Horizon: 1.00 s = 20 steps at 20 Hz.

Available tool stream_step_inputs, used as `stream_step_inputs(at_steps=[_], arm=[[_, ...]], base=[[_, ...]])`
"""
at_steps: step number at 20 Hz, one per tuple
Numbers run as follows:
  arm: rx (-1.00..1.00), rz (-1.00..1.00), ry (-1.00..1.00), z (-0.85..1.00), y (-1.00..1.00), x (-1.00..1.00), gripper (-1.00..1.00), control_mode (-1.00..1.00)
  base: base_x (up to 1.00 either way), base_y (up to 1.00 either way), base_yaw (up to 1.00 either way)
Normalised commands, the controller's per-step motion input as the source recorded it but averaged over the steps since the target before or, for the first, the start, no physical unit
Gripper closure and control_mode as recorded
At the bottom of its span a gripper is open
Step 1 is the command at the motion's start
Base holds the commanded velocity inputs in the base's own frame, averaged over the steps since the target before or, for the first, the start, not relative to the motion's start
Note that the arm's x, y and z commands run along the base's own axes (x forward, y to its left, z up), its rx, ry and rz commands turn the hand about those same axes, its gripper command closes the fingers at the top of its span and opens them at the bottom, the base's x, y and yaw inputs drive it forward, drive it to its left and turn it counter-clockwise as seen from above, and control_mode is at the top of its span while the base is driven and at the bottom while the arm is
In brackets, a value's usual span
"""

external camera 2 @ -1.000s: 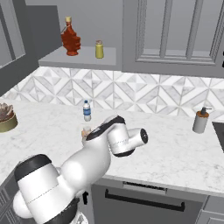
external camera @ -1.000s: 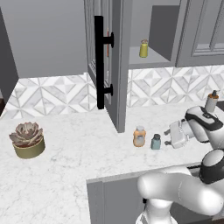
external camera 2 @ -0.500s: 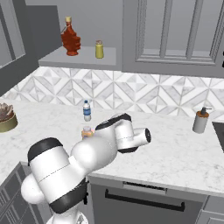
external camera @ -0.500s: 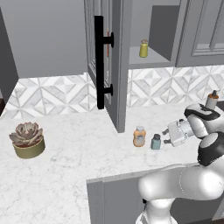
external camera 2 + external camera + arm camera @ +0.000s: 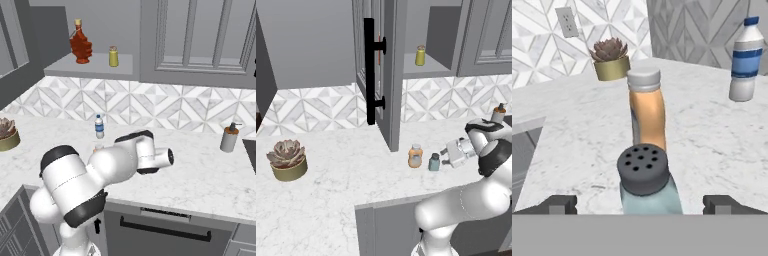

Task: Put the shaker and condiment bottle from the counter next to their counterparts in the cabinet.

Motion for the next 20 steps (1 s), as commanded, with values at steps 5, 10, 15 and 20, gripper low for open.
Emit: stream_step_inputs(at_steps=[5, 10, 15, 20], arm=[[0.03, 0.00, 0.02, -0.15, 0.00, 0.01, -1.00, -1.00], [0.06, 0.01, 0.05, -0.14, 0.00, 0.00, -1.00, -1.00], [0.07, 0.00, 0.09, -0.13, 0.00, 0.00, -1.00, -1.00], [0.07, 0.00, 0.09, -0.10, 0.03, 0.01, -1.00, -1.00]], base=[[0.00, 0.00, 0.00], [0.00, 0.00, 0.00], [0.00, 0.00, 0.00], [0.00, 0.00, 0.00]])
